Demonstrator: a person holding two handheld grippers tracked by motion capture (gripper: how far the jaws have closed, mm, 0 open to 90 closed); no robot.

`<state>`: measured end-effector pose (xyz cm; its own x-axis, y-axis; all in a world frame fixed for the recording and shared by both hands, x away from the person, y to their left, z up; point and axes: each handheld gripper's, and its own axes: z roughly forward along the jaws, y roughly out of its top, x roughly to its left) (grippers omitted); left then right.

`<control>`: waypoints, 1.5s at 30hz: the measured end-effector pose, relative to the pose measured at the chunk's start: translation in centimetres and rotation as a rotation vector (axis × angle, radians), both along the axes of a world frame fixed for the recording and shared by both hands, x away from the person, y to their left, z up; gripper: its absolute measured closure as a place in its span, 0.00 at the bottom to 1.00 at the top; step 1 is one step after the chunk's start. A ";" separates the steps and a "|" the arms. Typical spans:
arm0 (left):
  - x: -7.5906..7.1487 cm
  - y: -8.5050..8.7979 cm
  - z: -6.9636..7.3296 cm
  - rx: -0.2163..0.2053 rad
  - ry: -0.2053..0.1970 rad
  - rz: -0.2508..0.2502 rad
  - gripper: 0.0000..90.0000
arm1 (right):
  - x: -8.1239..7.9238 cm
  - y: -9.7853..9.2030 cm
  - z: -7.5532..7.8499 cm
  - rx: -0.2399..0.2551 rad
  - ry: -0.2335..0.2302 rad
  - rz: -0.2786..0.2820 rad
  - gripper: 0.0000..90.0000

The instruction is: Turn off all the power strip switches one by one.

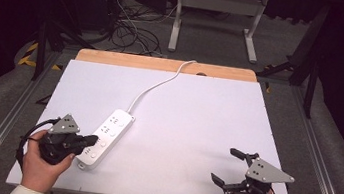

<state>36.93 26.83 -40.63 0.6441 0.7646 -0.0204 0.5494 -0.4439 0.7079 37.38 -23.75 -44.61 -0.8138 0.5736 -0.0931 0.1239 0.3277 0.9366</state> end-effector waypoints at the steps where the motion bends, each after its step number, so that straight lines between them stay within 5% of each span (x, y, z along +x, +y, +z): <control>1: 0.1 -0.1 -0.1 0.010 0.015 0.005 1.00 | 0.0 0.0 0.0 0.002 0.000 0.001 0.05; 3: 0.2 -0.1 -0.2 0.025 0.027 0.008 1.00 | 0.0 0.0 0.0 0.002 0.001 0.001 0.05; 5: 0.6 -0.2 -0.7 0.042 0.101 -0.003 1.00 | 0.0 0.0 0.0 0.002 0.001 0.001 0.05; 8: 0.9 -0.3 -1.2 0.075 0.159 0.002 1.00 | 0.0 0.0 0.0 0.002 0.001 0.002 0.05; 14: 1.2 -0.8 -1.8 0.147 0.206 0.012 1.00 | 0.0 0.0 0.0 0.000 0.000 0.001 0.05; 22: 1.7 -1.2 -2.5 0.190 0.258 0.008 1.00 | 0.0 0.0 0.0 0.000 0.003 0.000 0.05; 27: 1.9 -1.4 -2.7 0.218 0.262 0.009 1.00 | 0.0 0.0 0.0 -0.002 0.003 0.002 0.05; 45: 1.8 -1.7 -3.1 0.220 0.258 0.020 1.00 | -0.1 0.0 0.0 0.001 0.004 0.006 0.05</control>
